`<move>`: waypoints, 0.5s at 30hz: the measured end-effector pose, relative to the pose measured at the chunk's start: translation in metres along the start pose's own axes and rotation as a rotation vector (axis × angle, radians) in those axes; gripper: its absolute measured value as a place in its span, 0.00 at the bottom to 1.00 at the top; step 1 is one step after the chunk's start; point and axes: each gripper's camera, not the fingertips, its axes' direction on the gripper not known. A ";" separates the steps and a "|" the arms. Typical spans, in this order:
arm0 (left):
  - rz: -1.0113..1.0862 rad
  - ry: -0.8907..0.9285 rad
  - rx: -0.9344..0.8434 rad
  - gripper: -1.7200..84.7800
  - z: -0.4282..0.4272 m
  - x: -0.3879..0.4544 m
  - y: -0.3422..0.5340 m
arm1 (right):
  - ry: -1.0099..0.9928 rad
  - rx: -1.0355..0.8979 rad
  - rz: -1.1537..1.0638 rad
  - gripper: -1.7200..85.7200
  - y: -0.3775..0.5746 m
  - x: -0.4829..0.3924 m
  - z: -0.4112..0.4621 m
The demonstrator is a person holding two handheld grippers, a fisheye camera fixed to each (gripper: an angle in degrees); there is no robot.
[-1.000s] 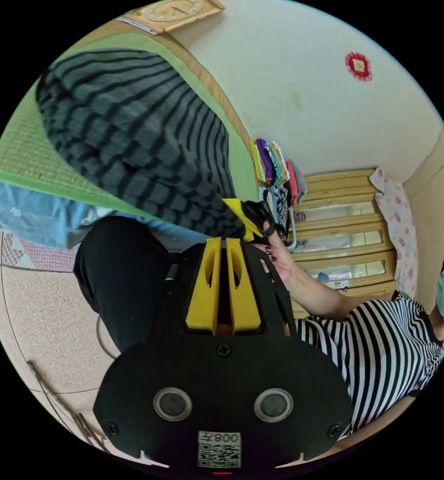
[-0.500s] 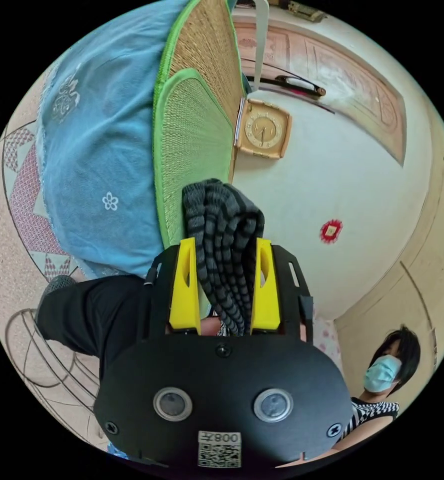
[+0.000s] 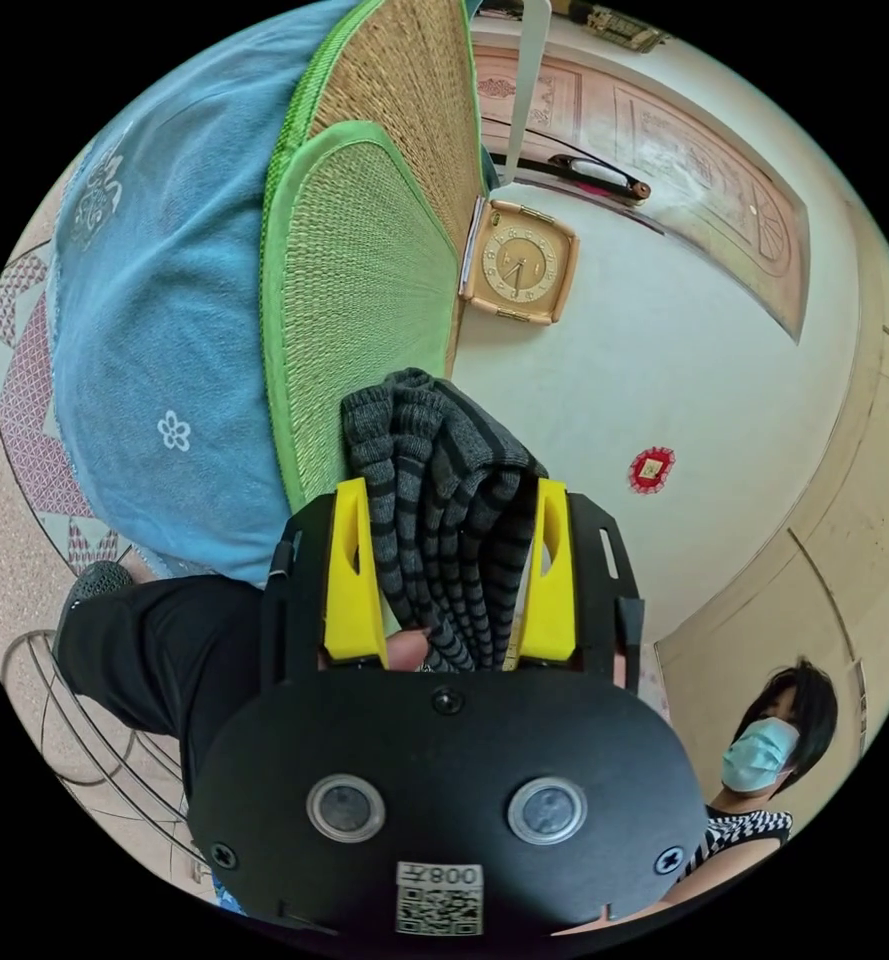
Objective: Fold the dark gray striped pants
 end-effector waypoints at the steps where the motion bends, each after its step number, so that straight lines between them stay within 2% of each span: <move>1: -0.007 0.012 0.012 0.28 0.001 -0.001 0.003 | 0.000 0.001 0.003 0.10 0.003 -0.004 0.000; 4: -0.034 0.053 0.044 0.29 0.005 -0.004 0.012 | -0.001 0.005 0.009 0.10 0.013 -0.014 0.000; 7: -0.014 -0.018 -0.012 0.31 0.019 0.001 0.018 | -0.010 0.011 0.019 0.10 0.023 -0.023 0.000; 13: -0.010 0.003 -0.073 0.32 0.059 0.015 0.027 | -0.007 0.015 0.020 0.10 0.044 -0.051 -0.001; 15: 0.012 -0.058 -0.114 0.32 0.074 0.022 0.030 | -0.002 0.016 0.021 0.10 0.051 -0.059 -0.002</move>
